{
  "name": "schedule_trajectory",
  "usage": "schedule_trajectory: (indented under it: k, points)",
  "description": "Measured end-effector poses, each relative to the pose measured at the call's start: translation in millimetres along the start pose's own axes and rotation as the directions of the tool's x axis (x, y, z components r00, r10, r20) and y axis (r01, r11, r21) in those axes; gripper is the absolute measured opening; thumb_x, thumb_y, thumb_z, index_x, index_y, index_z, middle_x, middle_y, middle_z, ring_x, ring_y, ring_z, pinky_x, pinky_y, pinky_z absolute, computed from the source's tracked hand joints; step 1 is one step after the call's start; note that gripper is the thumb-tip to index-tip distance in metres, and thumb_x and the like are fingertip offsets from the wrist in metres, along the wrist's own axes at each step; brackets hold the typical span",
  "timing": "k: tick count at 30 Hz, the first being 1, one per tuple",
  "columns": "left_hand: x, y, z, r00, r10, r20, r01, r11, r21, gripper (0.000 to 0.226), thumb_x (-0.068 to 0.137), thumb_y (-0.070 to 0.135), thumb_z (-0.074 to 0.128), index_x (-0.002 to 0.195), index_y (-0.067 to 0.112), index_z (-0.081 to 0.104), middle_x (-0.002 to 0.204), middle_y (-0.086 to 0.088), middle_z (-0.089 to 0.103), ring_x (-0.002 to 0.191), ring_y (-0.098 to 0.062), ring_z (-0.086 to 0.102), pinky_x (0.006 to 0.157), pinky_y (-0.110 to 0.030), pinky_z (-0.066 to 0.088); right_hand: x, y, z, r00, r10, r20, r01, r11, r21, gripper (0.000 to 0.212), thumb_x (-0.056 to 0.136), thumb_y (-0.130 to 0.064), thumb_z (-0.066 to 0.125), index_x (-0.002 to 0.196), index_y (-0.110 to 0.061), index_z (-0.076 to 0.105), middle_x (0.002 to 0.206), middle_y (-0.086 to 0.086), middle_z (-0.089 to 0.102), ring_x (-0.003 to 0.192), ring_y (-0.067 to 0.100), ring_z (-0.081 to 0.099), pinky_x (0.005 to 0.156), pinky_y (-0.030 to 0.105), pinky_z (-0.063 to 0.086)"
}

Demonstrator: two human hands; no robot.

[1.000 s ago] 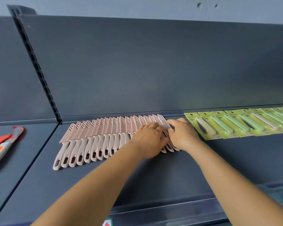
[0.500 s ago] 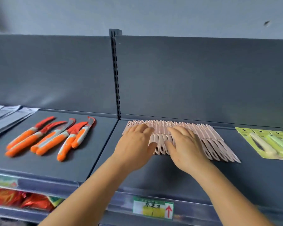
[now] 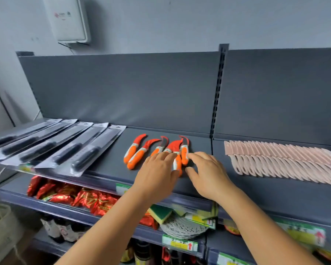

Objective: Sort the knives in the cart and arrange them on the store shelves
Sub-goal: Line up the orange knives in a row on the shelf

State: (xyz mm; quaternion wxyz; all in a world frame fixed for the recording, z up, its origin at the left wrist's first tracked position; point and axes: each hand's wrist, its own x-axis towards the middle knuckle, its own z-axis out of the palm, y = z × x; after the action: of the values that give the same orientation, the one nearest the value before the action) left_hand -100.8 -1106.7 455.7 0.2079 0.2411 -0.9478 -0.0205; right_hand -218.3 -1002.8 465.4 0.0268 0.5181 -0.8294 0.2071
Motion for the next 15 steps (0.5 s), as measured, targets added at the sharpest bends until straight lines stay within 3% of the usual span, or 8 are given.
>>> schedule_trajectory:
  k: [4,10,12,15]
  points:
    - [-5.3,-48.1,-1.3,1.0,-0.018,0.016,0.018,1.0,-0.009,0.046,0.096,0.031,0.044,0.141,0.022,0.04,0.136,0.001,0.049,0.131,-0.02,0.038,0.111,-0.031,0.022,14.5,-36.2,14.5,0.999,-0.038,0.016,0.038,0.999,-0.012,0.042,0.097,-0.032,0.042,0.139,-0.024,0.042,0.144,-0.003,0.042,0.132,0.023,0.037,0.108,0.033,0.029]
    - [9.3,-97.7,10.6,0.978,-0.176,0.114,0.182,0.982,-0.047,0.042,0.1,0.029,0.033,0.139,0.016,0.041,0.14,-0.001,0.045,0.133,-0.025,0.036,0.102,-0.041,0.037,49.8,-72.8,40.2,0.992,-0.105,0.067,0.109,0.993,-0.044,0.045,0.098,-0.032,0.04,0.142,-0.023,0.039,0.147,-0.002,0.039,0.135,0.022,0.033,0.111,0.034,0.022]
    - [16.9,-111.1,13.9,0.968,-0.205,0.147,0.219,0.972,-0.081,0.036,0.099,0.027,0.032,0.129,0.015,0.05,0.131,-0.005,0.051,0.124,-0.028,0.045,0.097,-0.042,0.04,64.5,-83.5,50.8,0.982,-0.15,0.115,0.157,0.986,-0.057,0.047,0.098,-0.034,0.039,0.144,-0.025,0.035,0.147,-0.001,0.039,0.135,0.023,0.032,0.112,0.036,0.022]
    - [26.9,-127.0,11.8,0.953,-0.216,0.212,0.231,0.972,-0.047,0.032,0.098,0.022,0.035,0.118,0.011,0.058,0.136,-0.006,0.047,0.124,-0.028,0.045,0.095,-0.039,0.042,87.4,-93.3,64.1,0.961,-0.181,0.209,0.2,0.977,-0.073,0.044,0.1,-0.031,0.035,0.143,-0.022,0.036,0.148,0.0,0.037,0.135,0.026,0.031,0.112,0.04,0.019]
